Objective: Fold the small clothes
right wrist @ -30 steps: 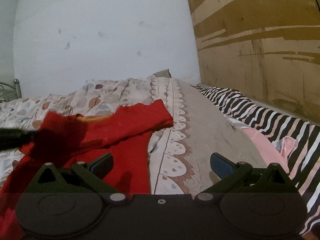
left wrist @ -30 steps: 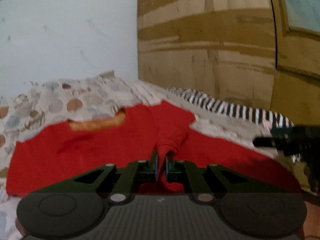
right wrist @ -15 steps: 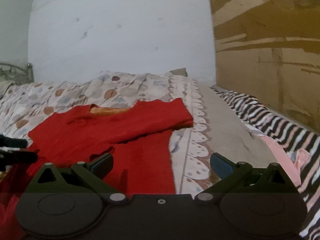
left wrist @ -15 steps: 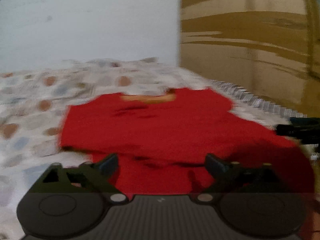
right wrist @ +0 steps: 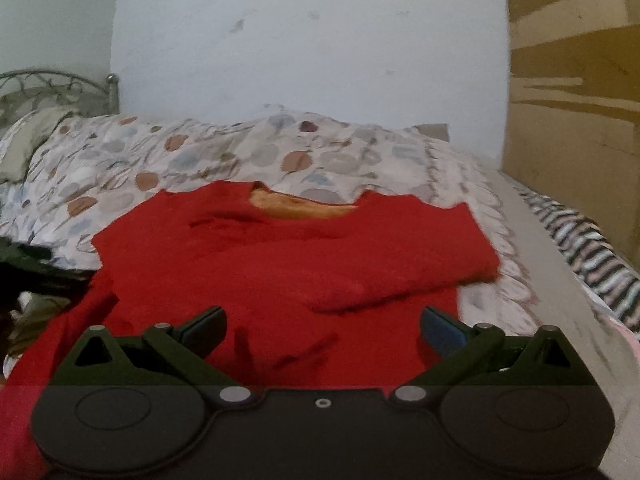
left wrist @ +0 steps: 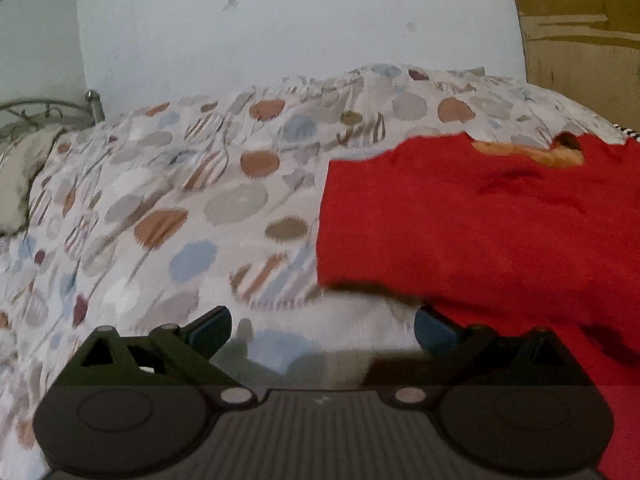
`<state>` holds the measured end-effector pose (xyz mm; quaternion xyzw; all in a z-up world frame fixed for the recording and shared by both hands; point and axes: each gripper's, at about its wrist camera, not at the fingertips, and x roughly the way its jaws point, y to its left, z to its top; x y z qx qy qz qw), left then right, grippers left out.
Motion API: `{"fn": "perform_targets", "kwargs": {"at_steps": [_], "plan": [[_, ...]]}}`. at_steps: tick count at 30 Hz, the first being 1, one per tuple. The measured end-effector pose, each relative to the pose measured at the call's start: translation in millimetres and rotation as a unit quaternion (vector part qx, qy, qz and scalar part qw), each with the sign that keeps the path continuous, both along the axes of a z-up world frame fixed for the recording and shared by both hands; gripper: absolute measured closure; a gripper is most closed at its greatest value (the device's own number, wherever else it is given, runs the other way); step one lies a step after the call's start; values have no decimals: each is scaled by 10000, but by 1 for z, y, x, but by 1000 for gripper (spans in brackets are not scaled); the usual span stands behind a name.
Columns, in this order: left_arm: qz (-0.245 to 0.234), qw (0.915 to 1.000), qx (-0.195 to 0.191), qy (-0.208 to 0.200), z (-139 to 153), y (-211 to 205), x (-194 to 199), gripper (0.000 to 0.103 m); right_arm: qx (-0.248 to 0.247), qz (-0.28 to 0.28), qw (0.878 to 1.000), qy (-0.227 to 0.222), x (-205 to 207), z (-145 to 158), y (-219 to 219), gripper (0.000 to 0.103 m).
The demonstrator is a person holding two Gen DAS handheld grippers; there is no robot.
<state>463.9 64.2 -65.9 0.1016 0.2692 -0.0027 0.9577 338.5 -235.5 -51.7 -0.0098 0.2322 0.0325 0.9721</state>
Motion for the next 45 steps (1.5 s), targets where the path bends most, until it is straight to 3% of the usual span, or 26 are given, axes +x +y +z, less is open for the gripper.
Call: {"fn": "perform_targets", "kwargs": {"at_steps": [4,7,9,12,20,24,26,28,31,33,39,42,45], "plan": [[43,9996,84,-261,1,1,23,3,-208,90,9994,255,19,-12,13,0],[335,9982,194,-457,2,7,36,3,-237,98,9983,520,25,-24,15,0],[600,9969,36,-506,3,21,41,2,-152,105,9987,475,23,-24,13,0],[617,9973,-234,-311,0,37,44,2,5,100,9987,497,23,-25,8,0],[452,9987,78,-199,2,33,28,2,-22,53,9989,474,20,-25,9,0],[371,9989,202,-190,10,35,-8,1,94,-24,9996,275,6,-19,2,0],[293,9995,-4,-155,15,39,-35,0,26,-109,9998,193,-7,-15,-3,0],[216,9987,-465,24,19,44,-63,0,-253,-235,9993,160,-21,-16,-6,0],[-85,9895,-1422,239,21,48,-104,0,-803,-498,9955,118,-45,-21,-16,0],[-369,9819,-1814,390,18,47,-122,0,-865,-588,9944,161,-59,-26,-29,0],[-980,9696,-2104,774,7,40,-127,3,423,-322,9982,292,-79,-23,-66,3],[-956,9590,-2447,1064,4,43,-112,18,1005,-323,9940,274,-73,-19,-80,14],[-847,9501,-2743,1220,1,46,-101,43,1335,-556,9889,348,-64,-17,-90,39]]}}
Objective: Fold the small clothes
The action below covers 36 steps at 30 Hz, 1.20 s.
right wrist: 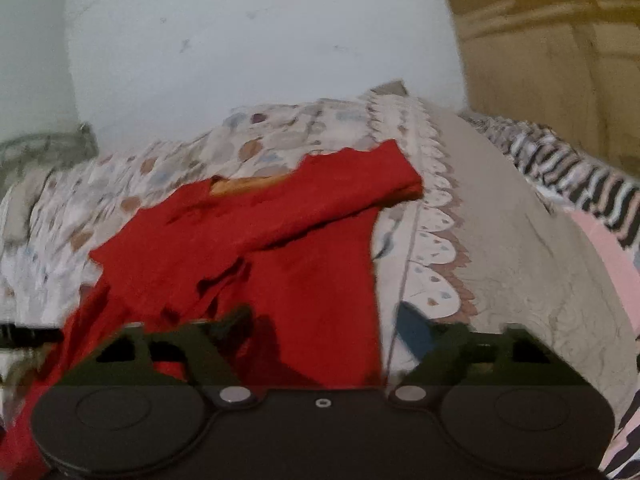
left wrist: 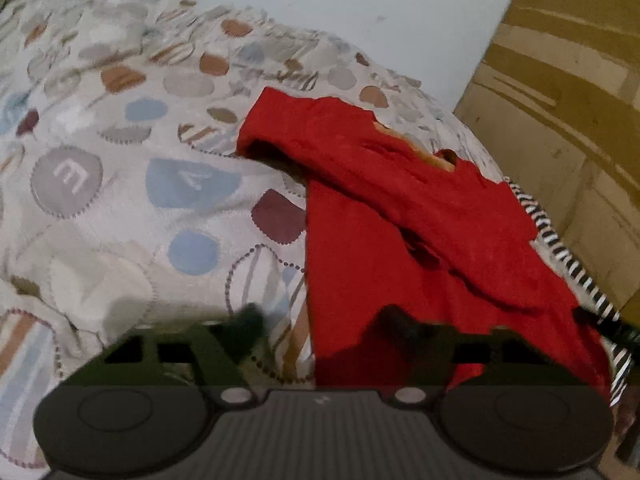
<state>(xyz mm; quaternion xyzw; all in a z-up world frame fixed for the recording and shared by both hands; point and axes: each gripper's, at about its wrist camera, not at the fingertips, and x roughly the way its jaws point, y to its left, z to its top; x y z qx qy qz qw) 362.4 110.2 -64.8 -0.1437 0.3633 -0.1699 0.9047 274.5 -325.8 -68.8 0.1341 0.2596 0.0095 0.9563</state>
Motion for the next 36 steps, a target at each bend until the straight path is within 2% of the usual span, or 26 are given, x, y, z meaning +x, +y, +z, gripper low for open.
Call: {"fn": "perform_targets", "kwargs": {"at_steps": [1,2,3,4,6,8,11,13,16,20,23,25,29,31,32,34,36], "plan": [[24,9999,-100,102,-1,2,3,57,62,-65,9999,57,3,0,-3,53],[41,9997,-193,169,-1,3,6,67,52,-111,9998,129,4,-2,-4,59],[20,9992,-284,285,-2,5,9,88,15,-124,9998,171,5,-2,-3,68],[-10,9988,-328,357,-2,5,10,93,-28,-85,9998,170,4,-3,-2,78],[-16,9995,-242,212,2,1,6,97,-177,35,9997,143,2,-2,0,91],[-10,10000,15,-34,11,-5,-2,98,-371,62,9993,87,-2,2,3,95],[218,9989,328,-260,26,-5,-13,99,-334,-95,9993,-142,-11,16,-3,96],[311,9984,432,-185,25,-2,-11,99,-260,-154,9994,-145,-13,23,-9,97],[439,9978,491,82,11,0,-4,99,-476,-128,9987,92,-7,14,-7,97],[416,9973,608,19,7,-6,-6,98,-391,-172,9988,218,-4,-3,-10,97],[360,9972,656,46,11,-8,-11,88,-244,-54,9996,111,-9,1,-13,93],[442,9966,699,48,15,-7,-15,70,-229,5,9997,90,-14,4,-14,81],[610,9942,891,34,21,-2,-30,47,-431,225,9988,-74,-36,11,-14,64],[694,9925,1004,1,24,0,-43,32,-679,428,9966,-171,-50,13,-10,45],[713,9915,1086,-46,27,1,-51,28,-840,576,9945,-250,-60,15,-7,41],[689,9887,1303,-260,32,0,-68,9,-1174,853,9886,-400,-78,16,-1,22],[637,9823,1668,-568,35,-3,-85,2,-1603,1147,9788,-553,-98,17,7,8]]}}
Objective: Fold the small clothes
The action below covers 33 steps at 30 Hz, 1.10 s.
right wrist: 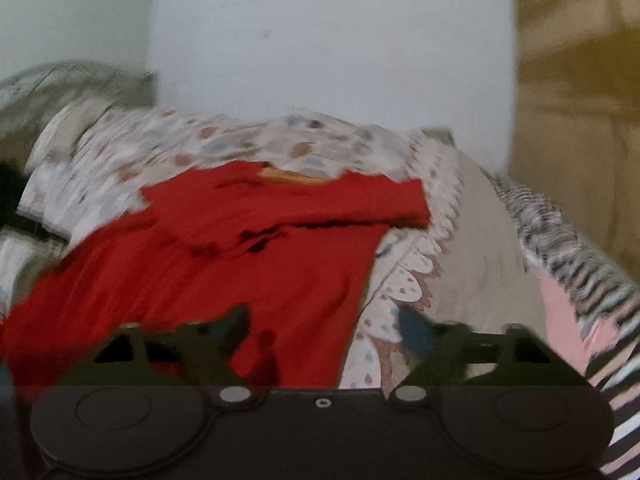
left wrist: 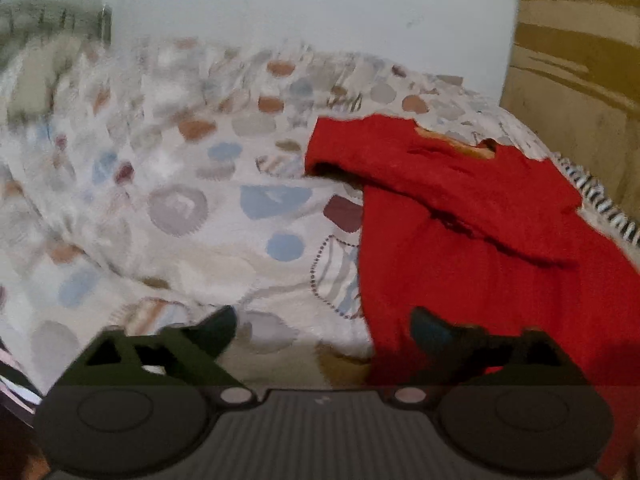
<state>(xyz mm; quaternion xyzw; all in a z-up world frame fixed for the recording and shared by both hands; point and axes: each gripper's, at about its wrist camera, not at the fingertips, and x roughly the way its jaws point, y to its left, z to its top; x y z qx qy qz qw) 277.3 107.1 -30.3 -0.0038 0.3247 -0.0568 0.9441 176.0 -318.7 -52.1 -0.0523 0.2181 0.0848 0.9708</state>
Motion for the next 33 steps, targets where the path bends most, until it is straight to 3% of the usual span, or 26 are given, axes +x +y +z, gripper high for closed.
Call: {"fn": "perform_targets", "kwargs": {"at_steps": [1,5,7,12,15,21,25,29,33], "plan": [[-50,9997,211,-73,1,-2,-7,1,-275,184,9994,-105,-12,-1,5,1],[-285,9952,926,-160,0,-11,-30,1,-1287,743,9884,-320,-46,-11,24,1],[-362,9931,1096,-184,0,-14,-39,1,-1767,959,9792,-274,-57,-21,32,1],[-457,9917,1184,-221,2,-17,-55,1,-3116,1317,9404,-348,-81,-60,53,1],[-426,9919,1176,-207,5,-18,-61,1,-3987,1341,9056,-542,-89,-87,59,1],[-330,9918,1202,-267,13,-18,-73,0,-5001,1431,8508,-746,-92,-132,50,1],[-301,9909,1281,-291,18,-19,-80,0,-5823,1641,7857,-1291,-92,-166,43,1],[-253,9898,1364,-325,20,-18,-86,0,-6262,1975,7267,-2020,-95,-178,32,4],[-218,9916,1254,-249,20,-17,-87,0,-6418,2466,6829,-2469,-100,-180,24,15]]}}
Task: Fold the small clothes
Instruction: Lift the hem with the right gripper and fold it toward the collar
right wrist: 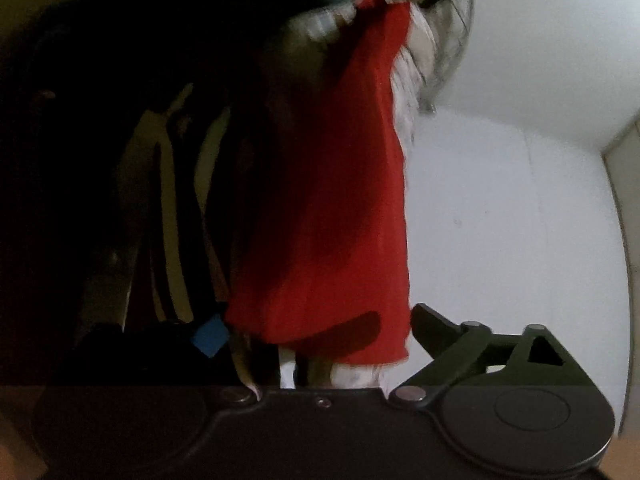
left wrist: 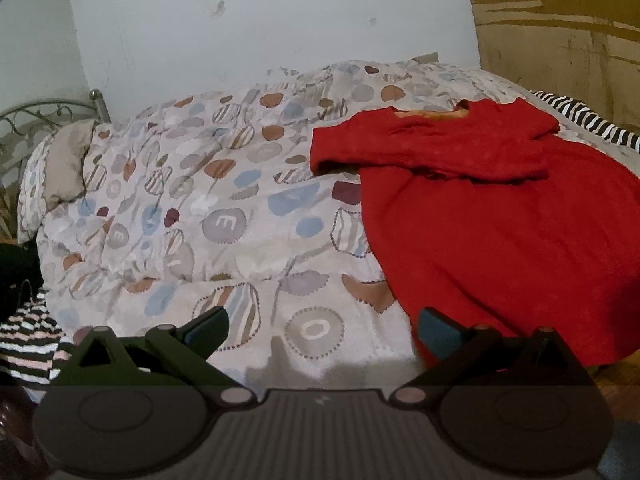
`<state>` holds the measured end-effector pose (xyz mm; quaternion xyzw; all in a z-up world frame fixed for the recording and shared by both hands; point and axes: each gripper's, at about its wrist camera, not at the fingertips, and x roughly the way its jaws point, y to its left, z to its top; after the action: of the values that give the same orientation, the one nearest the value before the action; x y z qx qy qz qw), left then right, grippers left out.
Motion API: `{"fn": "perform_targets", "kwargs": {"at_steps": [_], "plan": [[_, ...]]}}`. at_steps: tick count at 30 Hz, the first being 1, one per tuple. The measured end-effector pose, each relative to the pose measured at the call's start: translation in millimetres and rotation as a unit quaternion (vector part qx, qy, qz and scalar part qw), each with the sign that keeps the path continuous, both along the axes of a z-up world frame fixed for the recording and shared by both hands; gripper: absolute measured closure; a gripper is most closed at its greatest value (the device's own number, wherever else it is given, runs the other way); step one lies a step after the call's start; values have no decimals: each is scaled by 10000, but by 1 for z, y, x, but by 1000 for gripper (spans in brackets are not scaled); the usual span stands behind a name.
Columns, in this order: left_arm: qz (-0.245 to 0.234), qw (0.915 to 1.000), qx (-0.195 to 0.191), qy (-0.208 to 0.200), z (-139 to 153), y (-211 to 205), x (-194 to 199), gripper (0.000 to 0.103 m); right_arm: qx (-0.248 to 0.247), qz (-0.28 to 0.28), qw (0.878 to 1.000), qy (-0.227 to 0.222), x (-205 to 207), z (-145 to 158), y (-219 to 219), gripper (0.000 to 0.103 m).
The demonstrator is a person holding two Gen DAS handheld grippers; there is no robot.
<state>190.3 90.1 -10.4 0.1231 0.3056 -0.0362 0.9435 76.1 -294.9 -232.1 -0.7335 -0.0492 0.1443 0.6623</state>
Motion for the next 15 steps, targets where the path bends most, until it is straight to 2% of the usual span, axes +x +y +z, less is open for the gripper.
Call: {"fn": "perform_targets", "kwargs": {"at_steps": [2,5,7,8,9,10,12,15], "plan": [[-7,10000,-16,-11,0,0,-2,0,-187,301,9994,11,-6,-1,-6,22],[-39,10000,-19,-67,2,-2,-5,0,-290,518,9981,166,-16,2,-14,45],[-73,9999,-59,-103,3,-4,-6,0,-242,494,9979,338,-19,9,-17,72],[-105,9998,-86,-126,3,-4,-8,0,-146,473,9979,411,-21,14,-16,79],[-158,9997,-124,-159,4,-5,-10,0,22,454,9976,516,-24,21,-16,95],[-216,9995,-155,-192,5,-6,-12,0,258,433,9967,642,-26,33,-17,101],[-381,9987,-212,-277,5,-10,-17,0,634,338,9933,900,-34,55,-8,101],[-609,9970,-207,-439,6,-18,-24,0,1597,-51,9742,1595,-33,99,7,100]]}}
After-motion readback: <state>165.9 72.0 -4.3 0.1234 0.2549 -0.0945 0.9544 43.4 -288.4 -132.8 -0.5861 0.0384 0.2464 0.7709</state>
